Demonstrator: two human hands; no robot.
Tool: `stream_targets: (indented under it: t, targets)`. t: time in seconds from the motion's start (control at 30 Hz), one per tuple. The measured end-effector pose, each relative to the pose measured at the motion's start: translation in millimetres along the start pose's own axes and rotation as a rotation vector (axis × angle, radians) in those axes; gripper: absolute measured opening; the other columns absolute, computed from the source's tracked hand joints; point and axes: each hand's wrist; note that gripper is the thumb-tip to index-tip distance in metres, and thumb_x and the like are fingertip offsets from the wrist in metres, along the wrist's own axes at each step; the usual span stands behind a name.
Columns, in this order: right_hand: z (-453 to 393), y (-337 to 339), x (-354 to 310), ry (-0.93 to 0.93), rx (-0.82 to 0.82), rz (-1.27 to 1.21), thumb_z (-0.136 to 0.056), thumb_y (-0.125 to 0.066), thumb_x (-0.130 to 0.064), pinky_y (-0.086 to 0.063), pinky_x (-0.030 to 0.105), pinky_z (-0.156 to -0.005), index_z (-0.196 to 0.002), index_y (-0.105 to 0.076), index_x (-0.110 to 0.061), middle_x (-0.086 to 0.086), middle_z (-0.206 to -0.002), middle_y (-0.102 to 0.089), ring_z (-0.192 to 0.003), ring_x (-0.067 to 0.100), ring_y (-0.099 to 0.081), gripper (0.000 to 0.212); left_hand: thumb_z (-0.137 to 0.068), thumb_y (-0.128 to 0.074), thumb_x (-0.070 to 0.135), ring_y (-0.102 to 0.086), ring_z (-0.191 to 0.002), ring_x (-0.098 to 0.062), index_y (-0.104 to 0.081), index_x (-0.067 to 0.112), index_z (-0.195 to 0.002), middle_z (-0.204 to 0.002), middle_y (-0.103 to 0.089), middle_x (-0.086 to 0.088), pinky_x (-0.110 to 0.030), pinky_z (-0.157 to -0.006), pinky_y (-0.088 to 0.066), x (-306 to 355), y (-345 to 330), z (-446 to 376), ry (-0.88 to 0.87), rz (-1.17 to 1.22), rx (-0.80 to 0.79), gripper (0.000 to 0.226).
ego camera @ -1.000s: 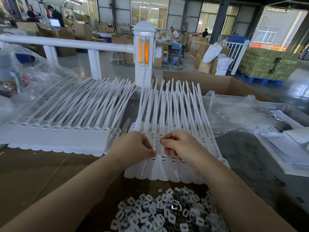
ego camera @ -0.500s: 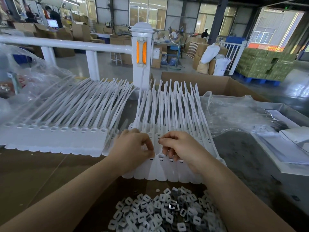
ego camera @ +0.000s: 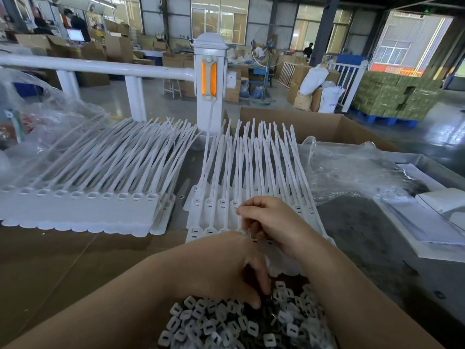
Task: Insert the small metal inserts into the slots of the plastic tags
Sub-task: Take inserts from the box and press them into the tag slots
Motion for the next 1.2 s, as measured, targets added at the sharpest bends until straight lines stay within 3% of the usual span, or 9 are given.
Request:
stream_targets:
  t: [0.23,0.43,0.5,0.6,0.73,0.87,1.07,1.2]
  targets:
    - [0.8,0.9,0.2,-0.004,0.012,0.001,-0.092,-0.066,-0.022,-0.046,0.020,-0.053,-0.095,-0.071,-0.012,0.001,-0.070,-0.071,-0.055,0.009,-0.060,0.012,-0.085,-0.074,0.023,-0.060,-0.076,0.011,-0.077,0.026,-0.094,-0.087,-0.070,0.017,-0.002,-0.070,-0.040,1.7,-0.7,1.0,0.058,-0.008,0.041,0.010]
    - [2.0,0.7,-1.1,-0.013,0.017,-0.004,-0.094,-0.066,-0.022,-0.048,0.023,-0.056,-0.096,-0.072,-0.014,0.000,-0.070,-0.072,-0.057,0.009,-0.061,0.010,-0.082,-0.077,0.022,-0.063,-0.066,0.006,-0.076,0.028,-0.089,-0.073,-0.069,0.021,-0.005,-0.061,-0.044,-5.4,6.1,2.7,0.176,0.183,0.052,0.009]
    - [2.3,0.9,-2.3,-0.021,0.019,-0.010,-0.094,-0.065,-0.021,-0.049,0.023,-0.057,-0.096,-0.072,-0.014,-0.003,-0.068,-0.071,-0.058,0.009,-0.061,0.010,-0.082,-0.077,0.023,-0.064,-0.064,0.003,-0.076,0.028,-0.087,-0.074,-0.072,0.014,-0.008,-0.058,-0.046,-9.8,9.7,1.7,0.257,0.322,0.148,0.008]
    - [4.1,2.1,-3.3,-0.004,0.009,-0.012,-0.096,-0.064,-0.020,-0.047,0.020,-0.052,-0.097,-0.070,-0.013,-0.004,-0.064,-0.068,-0.054,0.007,-0.060,0.010,-0.082,-0.078,0.019,-0.066,-0.065,-0.007,-0.075,0.021,-0.089,-0.075,-0.074,0.001,-0.015,-0.061,-0.050,-20.9,14.4,0.2,0.406,0.626,0.439,0.008]
    - [6.9,3.4,-5.1,0.004,-0.039,-0.046,-0.093,-0.067,-0.020,-0.045,0.020,-0.052,-0.096,-0.072,-0.015,-0.003,-0.069,-0.069,-0.056,0.008,-0.056,0.008,-0.075,-0.079,0.018,-0.067,-0.063,-0.011,-0.071,0.008,-0.096,-0.074,-0.073,-0.005,-0.019,-0.058,-0.053,-31.4,17.0,2.2,0.487,1.002,0.663,0.025]
    - [9.3,6.9,-7.3,0.010,-0.107,-0.103,-0.092,-0.069,-0.021,-0.045,0.020,-0.054,-0.089,-0.075,-0.017,-0.001,-0.074,-0.070,-0.060,0.007,-0.056,0.008,-0.067,-0.078,0.023,-0.067,-0.064,-0.012,-0.069,0.007,-0.098,-0.075,-0.073,-0.007,-0.020,-0.058,-0.053,-34.2,18.0,1.1,0.501,1.079,0.700,0.036]
    - [11.1,8.5,-7.1,0.024,-0.133,-0.087,-0.090,-0.071,-0.017,-0.047,0.017,-0.053,-0.096,-0.074,-0.014,-0.003,-0.075,-0.073,-0.060,0.004,-0.058,0.008,-0.063,-0.081,0.024,-0.069,-0.066,-0.012,-0.070,0.008,-0.095,-0.077,-0.074,-0.007,-0.019,-0.058,-0.054,-35.6,15.9,0.7,0.483,1.065,0.678,0.037]
    - [10.6,9.0,-6.9,0.015,-0.127,-0.111,-0.089,-0.070,-0.015,-0.046,0.016,-0.053,-0.090,-0.074,-0.013,0.000,-0.073,-0.072,-0.059,0.004,-0.058,0.005,-0.082,-0.072,0.024,-0.071,-0.067,-0.014,-0.070,0.006,-0.096,-0.079,-0.075,-0.008,-0.020,-0.058,-0.054,-37.4,15.8,-0.4,0.477,1.076,0.691,0.023]
Point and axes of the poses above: each hand's wrist, its own z-axis away from the middle knuckle, its own y-axis out of the back of the hand, x = y × z
